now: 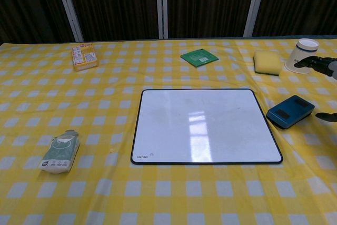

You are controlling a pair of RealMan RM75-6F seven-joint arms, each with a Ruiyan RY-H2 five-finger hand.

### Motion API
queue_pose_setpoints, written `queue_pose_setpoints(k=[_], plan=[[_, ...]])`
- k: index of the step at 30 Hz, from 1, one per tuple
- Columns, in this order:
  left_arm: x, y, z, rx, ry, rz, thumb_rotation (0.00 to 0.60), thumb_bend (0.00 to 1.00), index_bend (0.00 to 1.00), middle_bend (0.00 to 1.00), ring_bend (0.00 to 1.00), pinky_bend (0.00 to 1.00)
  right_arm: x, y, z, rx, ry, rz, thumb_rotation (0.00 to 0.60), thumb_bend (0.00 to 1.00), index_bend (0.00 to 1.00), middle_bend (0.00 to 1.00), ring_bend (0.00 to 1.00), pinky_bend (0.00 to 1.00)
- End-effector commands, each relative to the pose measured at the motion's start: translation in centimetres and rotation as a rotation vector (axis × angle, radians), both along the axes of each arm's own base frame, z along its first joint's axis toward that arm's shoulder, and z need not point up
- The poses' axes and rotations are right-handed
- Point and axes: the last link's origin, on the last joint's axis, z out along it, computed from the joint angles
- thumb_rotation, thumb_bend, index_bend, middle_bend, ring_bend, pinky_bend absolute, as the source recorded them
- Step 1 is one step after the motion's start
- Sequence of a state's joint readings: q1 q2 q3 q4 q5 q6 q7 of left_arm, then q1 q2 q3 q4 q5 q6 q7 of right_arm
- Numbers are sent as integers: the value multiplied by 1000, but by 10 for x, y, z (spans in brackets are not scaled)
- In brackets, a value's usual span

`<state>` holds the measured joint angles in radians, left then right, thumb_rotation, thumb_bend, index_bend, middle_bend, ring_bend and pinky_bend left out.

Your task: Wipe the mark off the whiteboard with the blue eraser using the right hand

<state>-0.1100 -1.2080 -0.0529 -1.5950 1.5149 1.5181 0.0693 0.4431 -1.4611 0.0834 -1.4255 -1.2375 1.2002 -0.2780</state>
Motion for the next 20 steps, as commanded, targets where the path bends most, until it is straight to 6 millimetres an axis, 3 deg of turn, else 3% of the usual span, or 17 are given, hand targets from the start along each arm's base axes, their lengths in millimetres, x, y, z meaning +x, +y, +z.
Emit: queue_pose_setpoints(k=[1,11,20], plan=[[1,-1,0,0,-1,-5,600,0,0,0,0,0,0,11,10,-31,-23,4,600,158,0,0,0,0],[0,-8,3,5,7,-12,600,0,0,0,0,0,-17,73,52,-163,-41,92,600,157,0,0,0,0],[-3,-10,2,10,8,-6,600,0,0,0,0,0,-29,95,75,-209,-49,105,600,157,0,0,0,0]])
